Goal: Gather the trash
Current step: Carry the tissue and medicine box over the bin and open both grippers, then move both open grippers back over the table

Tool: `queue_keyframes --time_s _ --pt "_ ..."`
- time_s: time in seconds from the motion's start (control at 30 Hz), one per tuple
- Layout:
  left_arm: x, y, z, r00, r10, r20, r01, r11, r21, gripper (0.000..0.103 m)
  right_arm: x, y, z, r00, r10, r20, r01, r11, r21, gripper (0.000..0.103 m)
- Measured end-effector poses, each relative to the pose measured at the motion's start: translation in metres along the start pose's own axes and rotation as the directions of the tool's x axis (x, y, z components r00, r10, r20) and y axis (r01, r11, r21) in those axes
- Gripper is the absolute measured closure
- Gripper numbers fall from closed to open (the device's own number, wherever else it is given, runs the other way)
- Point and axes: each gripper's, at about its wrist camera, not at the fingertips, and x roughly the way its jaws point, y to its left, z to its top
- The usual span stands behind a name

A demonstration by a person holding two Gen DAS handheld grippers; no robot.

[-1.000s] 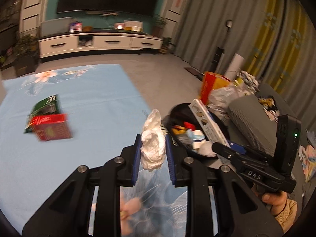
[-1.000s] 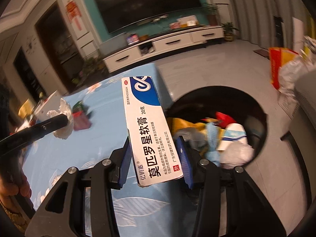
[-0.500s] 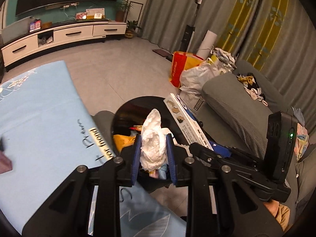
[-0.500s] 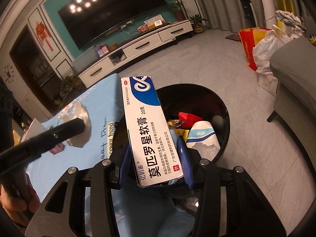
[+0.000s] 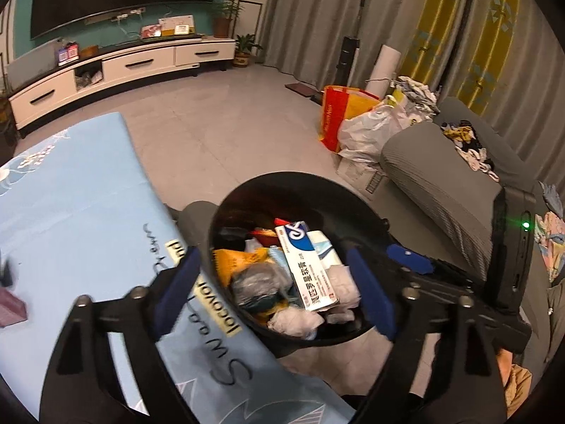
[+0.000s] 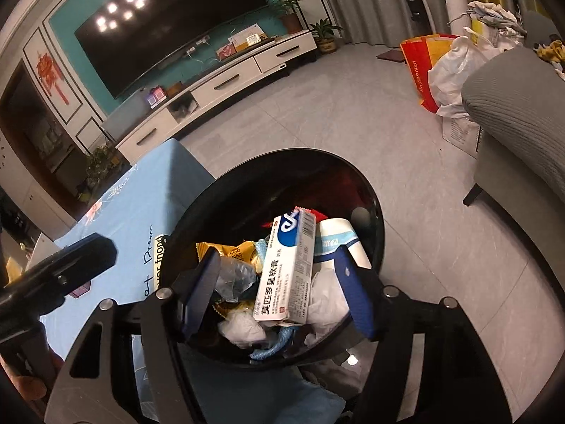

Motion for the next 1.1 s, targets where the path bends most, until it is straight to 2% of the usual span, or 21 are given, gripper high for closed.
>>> queue_keyframes --time_s 0.1,0.17,0.33,0.53,0.83,1.1 --pt "-0.011 0.003 -0.004 1.0 0.023 0.007 -0.023 1.0 -0.004 0.004 -0.008 0.003 -0.004 1.0 -0.002 -0.002 0.002 1.0 -0.004 0.036" --pt "-0.019 0.005 -0.009 0.999 0.054 0.005 -0.054 0.999 -0.005 0.003 -0.014 0.006 -0.005 1.0 -0.004 -0.003 0.004 1.0 -0.014 0.034" --pt "-0.039 0.014 -0.018 0.994 0.108 -0.002 -0.108 0.994 -0.032 0.003 -0.029 0.02 -0.009 1.0 -0.011 0.0 0.011 0.999 -0.044 0.019" --pt "-0.077 0.036 -0.035 0.972 0.233 0.007 -0.232 0.97 -0.075 0.003 -0.043 0.047 -0.013 1.0 -0.002 -0.01 0.0 0.993 -0.115 0.004" --pt "-0.136 0.069 -0.066 0.943 0.333 0.014 -0.327 0.933 -0.152 0.003 -0.057 0.109 -0.026 0.998 0.063 -0.032 -0.069 0.967 -0.246 0.003" --pt "-0.181 0.096 -0.088 0.929 0.369 0.024 -0.353 0.904 -0.239 0.003 -0.06 0.155 -0.041 0.992 0.102 -0.074 -0.121 0.934 -0.335 0.003"
